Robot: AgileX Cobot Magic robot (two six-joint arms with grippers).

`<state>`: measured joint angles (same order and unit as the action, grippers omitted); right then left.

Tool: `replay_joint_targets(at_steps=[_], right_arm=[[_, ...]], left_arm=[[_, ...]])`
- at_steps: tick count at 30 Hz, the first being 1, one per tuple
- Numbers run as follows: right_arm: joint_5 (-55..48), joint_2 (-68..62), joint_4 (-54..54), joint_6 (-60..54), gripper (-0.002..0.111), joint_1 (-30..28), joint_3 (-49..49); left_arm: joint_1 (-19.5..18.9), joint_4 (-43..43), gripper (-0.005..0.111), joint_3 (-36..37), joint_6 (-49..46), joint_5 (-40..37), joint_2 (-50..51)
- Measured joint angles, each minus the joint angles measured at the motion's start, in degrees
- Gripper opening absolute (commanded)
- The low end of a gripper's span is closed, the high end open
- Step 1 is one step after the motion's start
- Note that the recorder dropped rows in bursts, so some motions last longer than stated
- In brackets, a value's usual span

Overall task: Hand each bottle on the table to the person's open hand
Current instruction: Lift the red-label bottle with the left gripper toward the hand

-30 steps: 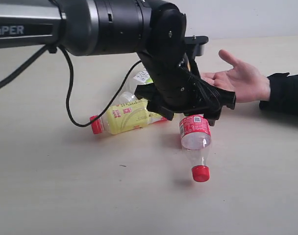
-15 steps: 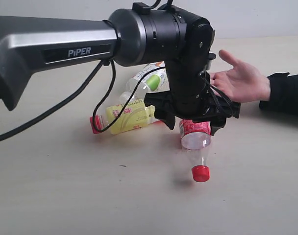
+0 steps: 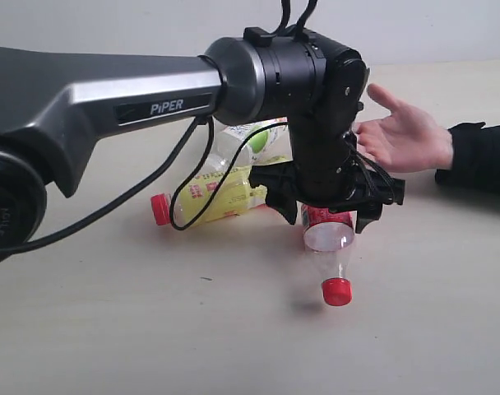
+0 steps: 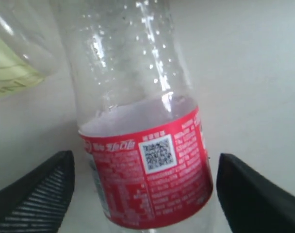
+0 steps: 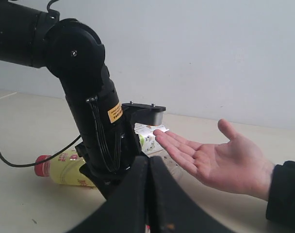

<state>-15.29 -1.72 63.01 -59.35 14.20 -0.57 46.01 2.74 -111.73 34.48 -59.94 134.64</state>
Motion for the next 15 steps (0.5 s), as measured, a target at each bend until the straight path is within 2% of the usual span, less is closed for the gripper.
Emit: replay_joint_targets(at_steps=[7,11,15], right_arm=[[0.00,0.00,0.00,0.00,0.000,0.00,0.00],[0.00,0.00,0.00,0.00,0.000,0.00,0.00],[0.00,0.00,0.00,0.00,0.000,0.00,0.00]], left_arm=[[0.00,0.47,0.076,0.00,0.00,0.25,2.81],[0.00,0.63,0.045,0.00,0.00,0.38,2.90],[0.00,1.50,0.005,0.00,0.00,-1.18,2.90]])
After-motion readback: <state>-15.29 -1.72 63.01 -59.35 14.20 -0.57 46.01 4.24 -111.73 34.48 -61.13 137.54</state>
